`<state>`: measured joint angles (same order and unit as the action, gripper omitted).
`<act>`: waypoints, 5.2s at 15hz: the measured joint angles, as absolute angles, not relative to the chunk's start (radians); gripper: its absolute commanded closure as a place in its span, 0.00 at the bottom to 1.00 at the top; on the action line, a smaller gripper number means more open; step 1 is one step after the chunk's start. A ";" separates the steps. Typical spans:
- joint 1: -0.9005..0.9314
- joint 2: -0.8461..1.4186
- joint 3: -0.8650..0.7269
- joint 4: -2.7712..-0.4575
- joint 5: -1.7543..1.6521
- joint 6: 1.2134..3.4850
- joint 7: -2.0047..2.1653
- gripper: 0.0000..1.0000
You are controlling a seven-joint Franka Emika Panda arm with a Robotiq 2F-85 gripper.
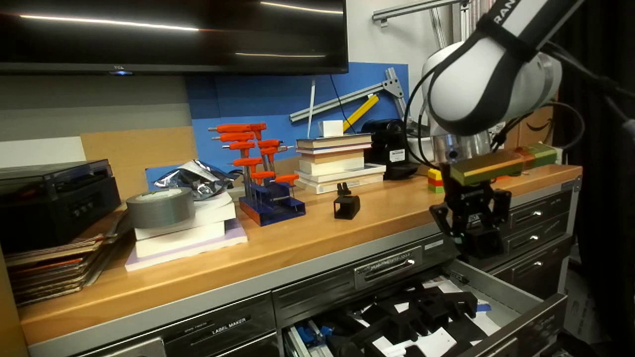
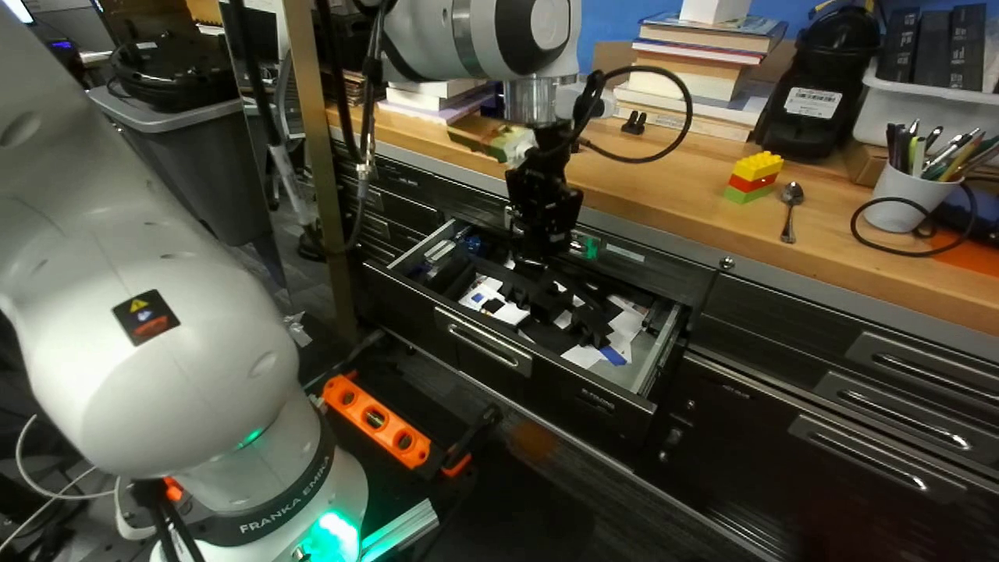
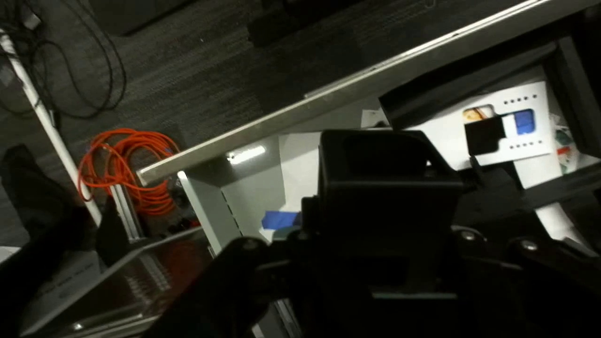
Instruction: Put the black objects into the drawer then close the drawer.
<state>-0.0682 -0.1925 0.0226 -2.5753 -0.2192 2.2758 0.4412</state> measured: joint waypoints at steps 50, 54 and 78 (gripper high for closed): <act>-0.144 -0.042 -0.017 -2.334 0.074 2.314 0.024 0.00; -0.091 -0.023 -0.015 -2.224 0.104 2.225 0.074 0.00; 0.121 0.373 0.016 -1.672 -0.044 2.036 0.445 0.00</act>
